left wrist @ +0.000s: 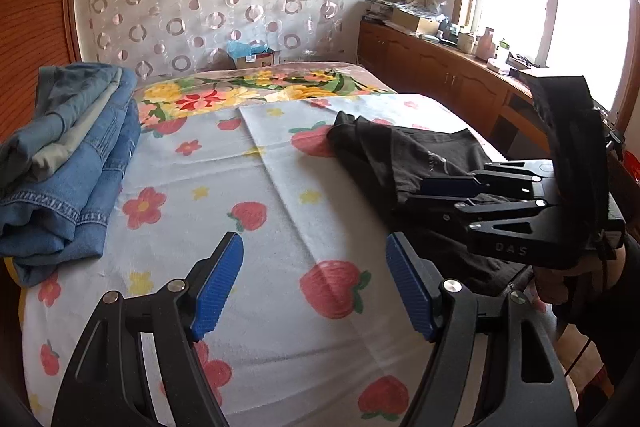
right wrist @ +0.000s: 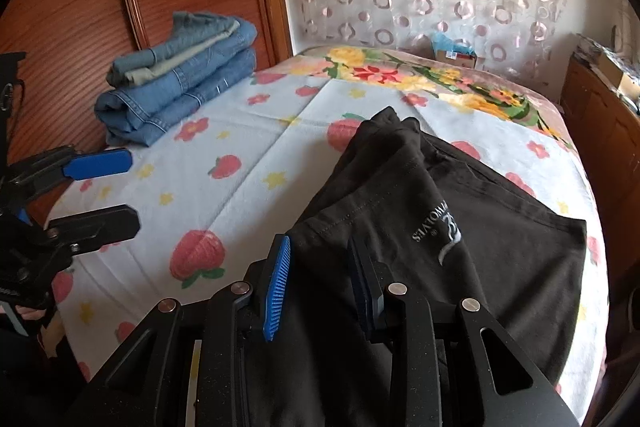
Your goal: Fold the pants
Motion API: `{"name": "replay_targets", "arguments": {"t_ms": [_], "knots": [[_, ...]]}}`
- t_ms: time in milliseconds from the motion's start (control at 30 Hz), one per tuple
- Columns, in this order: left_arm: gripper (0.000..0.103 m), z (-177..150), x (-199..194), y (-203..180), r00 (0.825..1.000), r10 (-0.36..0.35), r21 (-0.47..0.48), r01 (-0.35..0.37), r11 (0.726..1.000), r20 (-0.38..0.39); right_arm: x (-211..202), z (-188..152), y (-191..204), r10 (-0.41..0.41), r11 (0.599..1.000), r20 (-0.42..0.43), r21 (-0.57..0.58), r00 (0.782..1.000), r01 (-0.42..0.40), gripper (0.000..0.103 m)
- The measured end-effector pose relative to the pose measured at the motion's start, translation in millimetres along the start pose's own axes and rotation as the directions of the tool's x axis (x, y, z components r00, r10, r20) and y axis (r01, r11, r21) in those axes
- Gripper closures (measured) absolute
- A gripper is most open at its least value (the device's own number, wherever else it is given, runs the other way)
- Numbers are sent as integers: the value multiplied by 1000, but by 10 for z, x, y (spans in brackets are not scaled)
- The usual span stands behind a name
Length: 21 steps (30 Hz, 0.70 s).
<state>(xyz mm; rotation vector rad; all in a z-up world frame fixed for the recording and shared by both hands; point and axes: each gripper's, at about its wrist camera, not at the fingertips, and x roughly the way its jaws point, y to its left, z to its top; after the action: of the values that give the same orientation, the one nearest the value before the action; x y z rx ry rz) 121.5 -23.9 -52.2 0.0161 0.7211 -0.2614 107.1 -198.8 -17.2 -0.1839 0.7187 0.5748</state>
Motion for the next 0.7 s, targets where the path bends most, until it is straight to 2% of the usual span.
{"name": "replay_targets", "arguments": {"t_ms": [200, 233, 267, 300, 333, 500, 700], "knots": [[28, -52, 27, 19, 1000, -1, -5, 1, 1000, -14, 119, 113, 77, -22, 999, -35, -51, 999, 20, 72], [28, -55, 25, 19, 1000, -2, -6, 2, 1000, -15, 150, 125, 93, -31, 998, -43, -63, 999, 28, 76], [28, -59, 29, 20, 1000, -3, -6, 3, 1000, -15, 157, 130, 102, -40, 997, -47, -70, 998, 37, 91], [28, -62, 32, 19, 1000, -4, -6, 4, 1000, -15, 143, 131, 86, -42, 997, -48, -70, 998, 39, 98], [28, -62, 32, 19, 1000, -3, -6, 3, 1000, -16, 144, 148, 66, -29, 998, -48, -59, 998, 26, 100], [28, -63, 36, -7, 1000, -6, -2, 6, 1000, -17, -76, 158, -71, -27, 1000, 14, 7, 1000, 27, 100], [28, -57, 76, -86, 1000, -16, 13, 16, 1000, -24, -363, 228, -433, -90, 993, 88, 85, 992, 82, 100]]}}
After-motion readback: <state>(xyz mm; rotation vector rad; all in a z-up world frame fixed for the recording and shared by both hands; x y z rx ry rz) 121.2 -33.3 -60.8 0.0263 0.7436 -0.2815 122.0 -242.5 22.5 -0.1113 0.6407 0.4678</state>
